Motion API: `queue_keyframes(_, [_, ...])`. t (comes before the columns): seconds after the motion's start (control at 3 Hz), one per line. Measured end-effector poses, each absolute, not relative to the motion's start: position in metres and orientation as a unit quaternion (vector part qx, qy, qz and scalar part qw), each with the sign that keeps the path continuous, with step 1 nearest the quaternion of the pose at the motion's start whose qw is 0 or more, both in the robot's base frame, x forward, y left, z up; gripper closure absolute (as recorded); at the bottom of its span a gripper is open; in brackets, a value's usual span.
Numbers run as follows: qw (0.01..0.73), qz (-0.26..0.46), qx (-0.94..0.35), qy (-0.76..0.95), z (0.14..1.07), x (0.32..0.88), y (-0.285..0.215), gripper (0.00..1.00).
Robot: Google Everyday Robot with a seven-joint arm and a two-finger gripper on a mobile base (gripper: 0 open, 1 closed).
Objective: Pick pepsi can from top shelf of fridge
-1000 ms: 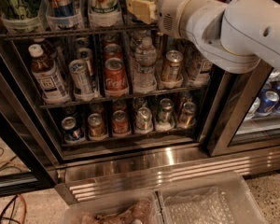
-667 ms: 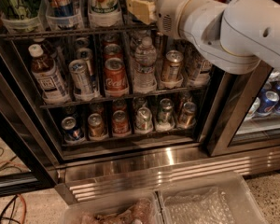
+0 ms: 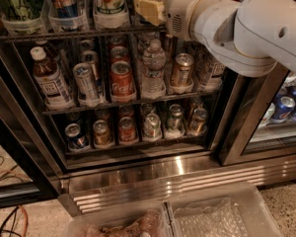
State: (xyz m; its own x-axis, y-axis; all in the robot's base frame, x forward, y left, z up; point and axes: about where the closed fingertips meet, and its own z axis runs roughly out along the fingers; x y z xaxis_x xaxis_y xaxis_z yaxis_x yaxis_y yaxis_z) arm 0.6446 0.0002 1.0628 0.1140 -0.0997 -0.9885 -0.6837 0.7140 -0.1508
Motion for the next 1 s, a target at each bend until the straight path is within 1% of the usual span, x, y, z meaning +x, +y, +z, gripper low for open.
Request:
queue_keyframes(0.67, [0.683, 0.191, -0.346, 0.614, 1.091, 0.631, 0.003, 1.00])
queue_keyframes(1.0, [0.678, 0.196, -0.366, 0.607, 1.096, 0.609, 0.004, 1.00])
